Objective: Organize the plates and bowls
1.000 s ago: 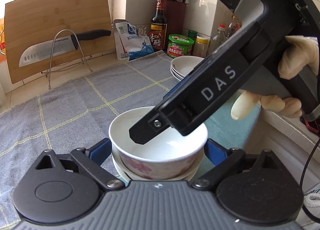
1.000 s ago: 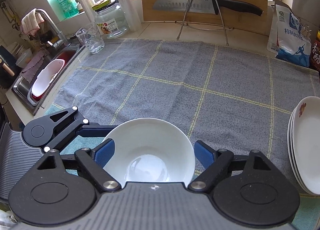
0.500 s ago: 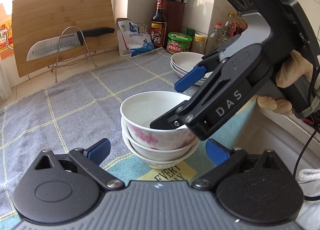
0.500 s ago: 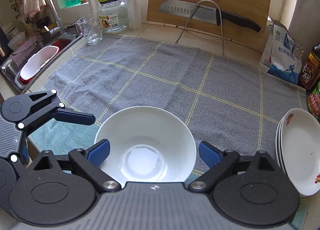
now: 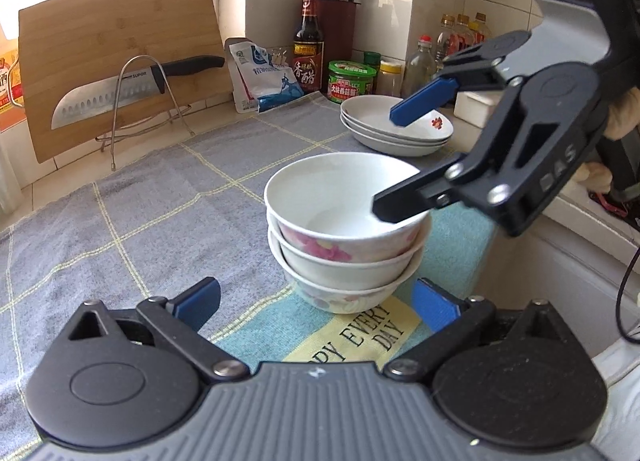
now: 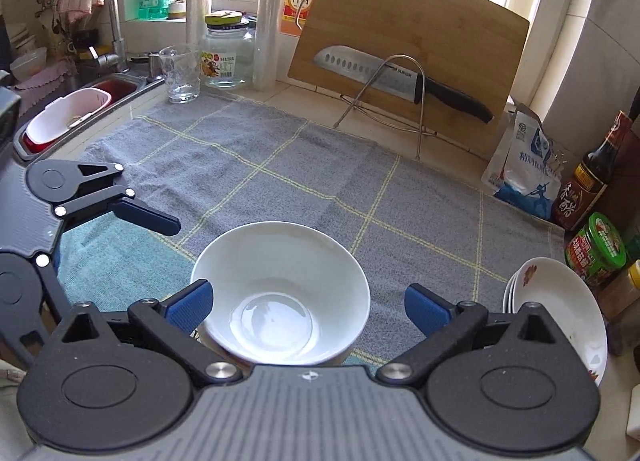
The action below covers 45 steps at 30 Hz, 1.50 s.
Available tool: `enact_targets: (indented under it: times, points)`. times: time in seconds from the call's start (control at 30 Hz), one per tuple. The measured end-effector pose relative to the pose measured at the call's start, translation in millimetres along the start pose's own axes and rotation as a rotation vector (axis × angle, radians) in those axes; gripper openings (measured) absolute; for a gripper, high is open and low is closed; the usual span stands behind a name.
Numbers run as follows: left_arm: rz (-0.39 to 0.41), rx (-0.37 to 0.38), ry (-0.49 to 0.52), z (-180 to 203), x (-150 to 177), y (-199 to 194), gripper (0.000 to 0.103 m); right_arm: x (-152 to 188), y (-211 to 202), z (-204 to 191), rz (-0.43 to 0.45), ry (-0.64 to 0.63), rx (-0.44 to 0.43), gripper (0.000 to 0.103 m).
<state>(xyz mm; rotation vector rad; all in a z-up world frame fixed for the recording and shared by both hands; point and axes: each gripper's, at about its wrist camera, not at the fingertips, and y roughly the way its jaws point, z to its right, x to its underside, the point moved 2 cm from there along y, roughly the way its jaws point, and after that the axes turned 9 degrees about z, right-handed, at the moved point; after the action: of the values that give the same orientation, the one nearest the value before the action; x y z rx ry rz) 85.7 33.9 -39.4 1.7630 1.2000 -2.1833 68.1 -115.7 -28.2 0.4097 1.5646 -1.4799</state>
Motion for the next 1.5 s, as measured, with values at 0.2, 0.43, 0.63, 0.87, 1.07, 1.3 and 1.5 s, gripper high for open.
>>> enact_targets:
  times: [0.2, 0.43, 0.63, 0.87, 1.07, 1.3, 1.5]
  points:
    - [-0.089, 0.034, 0.005, -12.4, 11.5, 20.6, 0.102, 25.2, -10.6, 11.1, -0.041, -0.026, -0.021, 0.103]
    - [-0.141, 0.082, 0.051, -11.7, 19.1, 46.2, 0.102, 64.2, 12.8, 4.4, -0.129, -0.026, -0.041, 0.103]
    - [-0.161, 0.089, 0.120, -9.5, 19.4, 60.3, 0.103, 79.1, 35.2, 5.6, -0.166, -0.029, -0.067, 0.103]
    - [-0.199, 0.101, 0.133, -8.9, 13.3, 66.4, 0.103, 73.8, 43.5, 9.3, -0.140, -0.056, -0.111, 0.103]
    - [-0.165, 0.178, 0.202, -6.9, 6.4, 58.8, 0.102, 64.1, 48.2, 6.5, -0.108, -0.138, -0.175, 0.103]
    - [-0.160, 0.274, 0.263, -10.4, -2.6, 65.0, 0.095, 55.1, 52.5, 10.9, -0.105, -0.185, -0.243, 0.100]
    - [-0.184, 0.364, 0.314, -11.9, -5.9, 74.6, 0.086, 52.3, 55.9, 13.5, -0.125, -0.188, -0.302, 0.094]
